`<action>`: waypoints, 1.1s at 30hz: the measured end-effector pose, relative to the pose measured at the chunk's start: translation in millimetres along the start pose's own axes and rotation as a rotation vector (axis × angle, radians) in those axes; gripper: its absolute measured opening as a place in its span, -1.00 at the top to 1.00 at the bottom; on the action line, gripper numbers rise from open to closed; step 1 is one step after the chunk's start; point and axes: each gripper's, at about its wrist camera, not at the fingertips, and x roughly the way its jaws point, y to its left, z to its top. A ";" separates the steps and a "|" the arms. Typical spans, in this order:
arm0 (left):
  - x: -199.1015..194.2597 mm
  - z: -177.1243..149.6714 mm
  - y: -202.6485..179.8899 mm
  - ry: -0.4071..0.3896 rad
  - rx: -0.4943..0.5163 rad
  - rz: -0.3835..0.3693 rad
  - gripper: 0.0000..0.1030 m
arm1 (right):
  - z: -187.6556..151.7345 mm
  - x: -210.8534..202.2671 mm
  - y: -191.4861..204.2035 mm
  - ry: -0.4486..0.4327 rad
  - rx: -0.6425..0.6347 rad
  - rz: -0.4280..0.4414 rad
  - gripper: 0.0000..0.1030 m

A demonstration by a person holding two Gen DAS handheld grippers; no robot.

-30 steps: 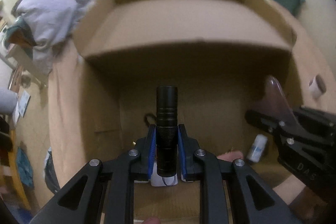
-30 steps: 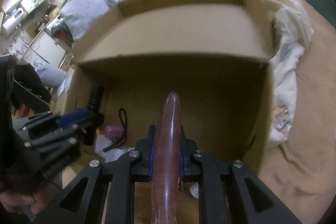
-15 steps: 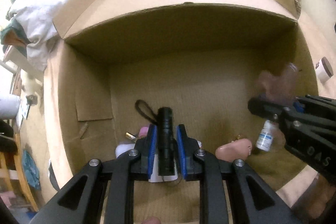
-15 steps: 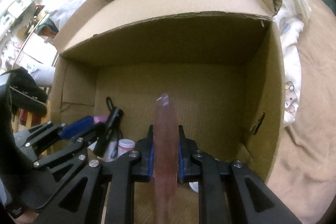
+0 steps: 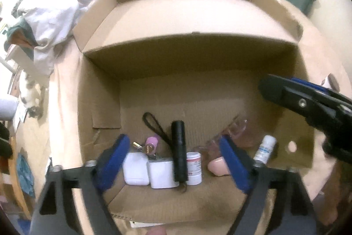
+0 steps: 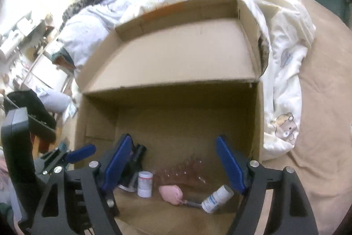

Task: Organize rigid objects
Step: 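Withdraw both grippers from the box toward the white power strip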

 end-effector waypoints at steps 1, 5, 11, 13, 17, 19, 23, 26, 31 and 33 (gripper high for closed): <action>-2.5 0.8 0.1 -0.006 -0.002 -0.003 -0.76 | 1.0 -2.9 -1.1 -0.014 0.002 -0.004 -0.72; -8.8 -1.5 2.9 -0.015 -0.007 0.009 -0.88 | 2.8 -14.5 -9.2 -0.060 0.020 -0.008 -1.00; -16.8 -9.1 7.3 -0.008 -0.027 -0.008 -0.99 | 0.4 -25.6 -6.5 -0.088 0.010 -0.034 -1.00; -22.4 -13.0 11.8 0.012 -0.047 -0.028 -0.99 | -0.6 -34.4 -6.4 -0.109 0.021 -0.037 -1.00; -47.3 -22.4 33.3 -0.012 -0.116 -0.026 -0.99 | -6.6 -54.5 -6.9 -0.147 0.035 -0.009 -1.00; -56.3 -31.6 45.4 -0.011 -0.139 -0.013 -0.99 | -12.3 -59.1 -4.4 -0.139 0.023 -0.005 -1.00; -55.7 -54.1 61.1 0.037 -0.173 0.009 -0.99 | -27.8 -64.8 -2.0 -0.109 0.017 0.002 -1.00; -45.1 -73.5 68.2 0.103 -0.210 0.001 -0.99 | -43.1 -66.7 -7.6 -0.067 0.072 0.015 -1.00; -10.9 -92.8 66.3 0.233 -0.286 -0.002 -0.99 | -69.1 -67.2 -17.1 -0.001 0.156 0.033 -1.00; 3.1 -93.9 56.5 0.267 -0.284 -0.017 -0.99 | -76.5 -67.3 -20.2 0.012 0.186 0.062 -1.00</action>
